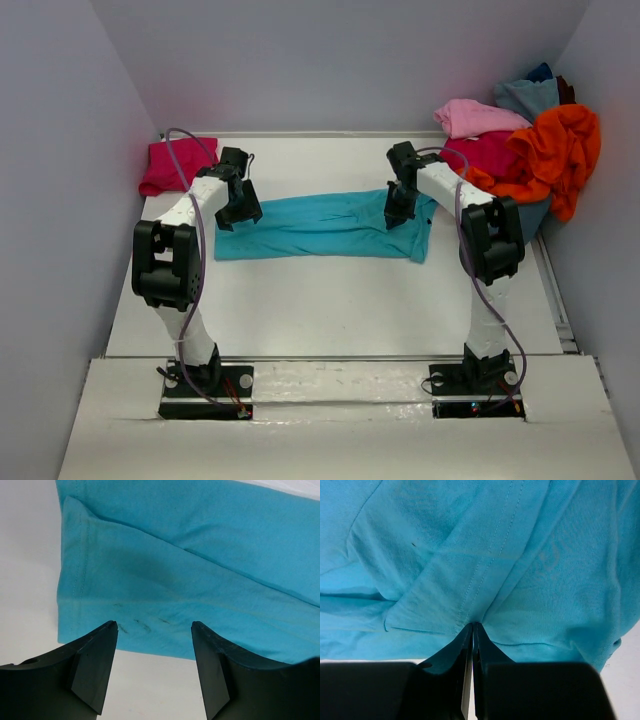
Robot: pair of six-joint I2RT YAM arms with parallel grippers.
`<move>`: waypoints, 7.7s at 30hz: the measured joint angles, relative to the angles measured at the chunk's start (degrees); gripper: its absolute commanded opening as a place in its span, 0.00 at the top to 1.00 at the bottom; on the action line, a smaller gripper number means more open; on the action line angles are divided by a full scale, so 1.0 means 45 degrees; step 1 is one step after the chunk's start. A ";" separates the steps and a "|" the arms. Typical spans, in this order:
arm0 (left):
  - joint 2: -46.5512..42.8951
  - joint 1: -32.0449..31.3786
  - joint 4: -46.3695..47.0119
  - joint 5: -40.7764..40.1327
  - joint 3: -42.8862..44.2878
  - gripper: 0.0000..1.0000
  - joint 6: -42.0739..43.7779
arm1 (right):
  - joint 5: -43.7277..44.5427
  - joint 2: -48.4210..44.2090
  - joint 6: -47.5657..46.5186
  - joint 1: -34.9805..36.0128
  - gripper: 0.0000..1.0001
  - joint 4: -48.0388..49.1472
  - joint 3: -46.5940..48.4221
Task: Fold and stack the t-shirts
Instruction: Fold the tshirt
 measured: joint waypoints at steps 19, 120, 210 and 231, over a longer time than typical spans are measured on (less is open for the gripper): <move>0.0000 0.0000 0.0005 0.0073 0.0000 0.28 0.0024 | -0.0146 0.0005 0.0029 0.0019 0.58 0.0015 0.0087; 0.2089 -0.2812 -0.0010 0.0452 0.1802 0.30 0.0865 | 0.1015 -0.3264 0.0126 0.0175 0.30 -0.0879 -0.2118; 0.2948 -0.2035 0.0529 0.0486 0.1511 0.30 0.0617 | 0.4201 -0.3667 0.1263 -0.1073 0.93 -0.0253 -0.5960; 0.2948 -0.1676 0.0500 0.0510 0.1511 0.30 0.0627 | 0.4289 -0.2249 -0.0219 -0.1384 0.89 -0.0806 -0.1205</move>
